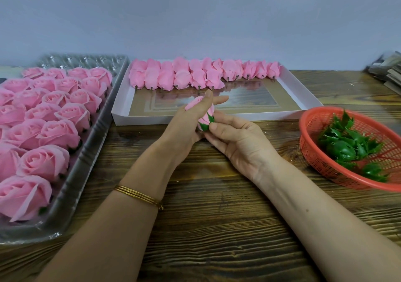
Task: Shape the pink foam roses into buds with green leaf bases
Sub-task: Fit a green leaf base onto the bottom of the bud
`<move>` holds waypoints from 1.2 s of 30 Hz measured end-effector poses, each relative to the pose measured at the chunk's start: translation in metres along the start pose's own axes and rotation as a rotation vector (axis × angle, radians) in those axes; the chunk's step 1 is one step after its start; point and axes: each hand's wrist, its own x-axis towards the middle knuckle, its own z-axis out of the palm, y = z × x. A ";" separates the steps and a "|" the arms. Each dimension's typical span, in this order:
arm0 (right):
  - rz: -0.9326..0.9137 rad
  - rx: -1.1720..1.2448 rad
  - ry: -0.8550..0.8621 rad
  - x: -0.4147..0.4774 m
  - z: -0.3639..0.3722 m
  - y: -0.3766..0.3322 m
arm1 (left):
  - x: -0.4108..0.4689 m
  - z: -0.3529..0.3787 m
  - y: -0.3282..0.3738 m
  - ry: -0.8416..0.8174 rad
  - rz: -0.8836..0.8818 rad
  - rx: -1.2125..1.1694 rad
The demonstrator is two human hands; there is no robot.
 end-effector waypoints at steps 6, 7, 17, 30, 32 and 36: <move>-0.075 -0.054 0.001 -0.002 0.000 0.000 | -0.001 0.001 0.000 0.013 0.003 0.006; -0.080 -0.056 -0.001 -0.002 0.000 0.000 | -0.001 0.001 0.000 0.014 0.004 0.006; 0.005 -0.039 -0.076 -0.001 -0.001 -0.001 | 0.000 0.002 0.001 0.010 0.034 -0.002; -0.171 -0.228 -0.010 -0.002 -0.001 0.005 | 0.000 0.001 -0.001 -0.054 0.008 -0.019; -0.193 -0.250 -0.010 -0.002 -0.002 0.006 | -0.001 0.002 -0.001 -0.055 0.013 -0.007; -0.134 -0.130 -0.052 0.000 -0.001 0.004 | -0.001 0.003 0.000 -0.033 0.025 -0.018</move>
